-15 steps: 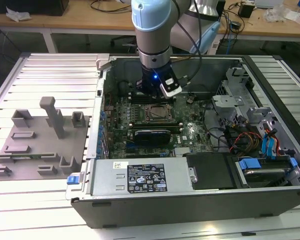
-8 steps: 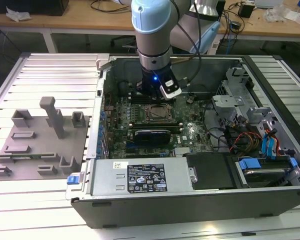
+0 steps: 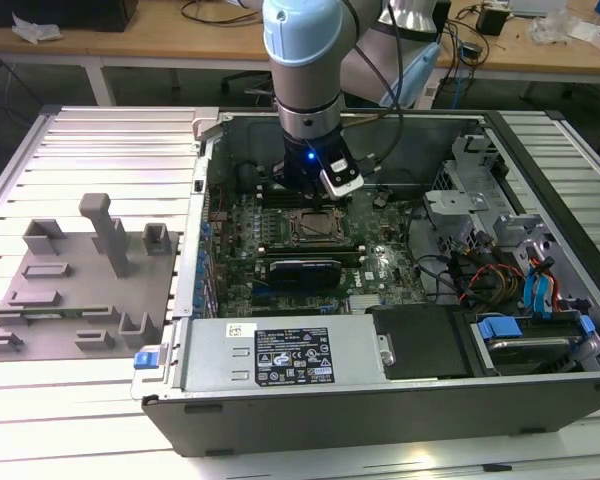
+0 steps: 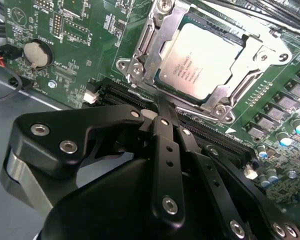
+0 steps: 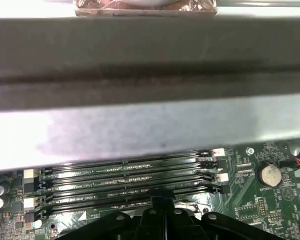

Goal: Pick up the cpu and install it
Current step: 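Install the first cpu locking lever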

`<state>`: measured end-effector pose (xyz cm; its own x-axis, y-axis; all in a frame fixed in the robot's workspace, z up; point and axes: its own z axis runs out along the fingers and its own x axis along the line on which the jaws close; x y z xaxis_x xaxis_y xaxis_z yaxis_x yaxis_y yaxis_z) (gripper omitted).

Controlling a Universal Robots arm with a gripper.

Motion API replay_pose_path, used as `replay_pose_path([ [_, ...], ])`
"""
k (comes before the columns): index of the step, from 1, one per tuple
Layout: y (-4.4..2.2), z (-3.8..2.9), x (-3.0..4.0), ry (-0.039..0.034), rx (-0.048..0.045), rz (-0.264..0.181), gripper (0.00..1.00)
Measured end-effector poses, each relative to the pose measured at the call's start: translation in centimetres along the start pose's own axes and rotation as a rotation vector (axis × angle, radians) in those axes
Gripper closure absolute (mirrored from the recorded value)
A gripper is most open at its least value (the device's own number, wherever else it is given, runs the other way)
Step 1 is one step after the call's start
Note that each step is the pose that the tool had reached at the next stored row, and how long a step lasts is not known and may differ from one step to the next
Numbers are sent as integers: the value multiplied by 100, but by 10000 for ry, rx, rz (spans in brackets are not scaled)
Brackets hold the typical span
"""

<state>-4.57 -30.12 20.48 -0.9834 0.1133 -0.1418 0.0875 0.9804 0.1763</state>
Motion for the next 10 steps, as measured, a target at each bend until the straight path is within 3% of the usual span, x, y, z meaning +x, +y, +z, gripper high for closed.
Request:
replay_pose_path([
  [3, 11, -60, -9, 0, 1, -1, 89],
  [8, 36, -60, 13, -47, -50, 0, 89],
  [10, 32, -52, 35, -106, -73, -8, 89],
])
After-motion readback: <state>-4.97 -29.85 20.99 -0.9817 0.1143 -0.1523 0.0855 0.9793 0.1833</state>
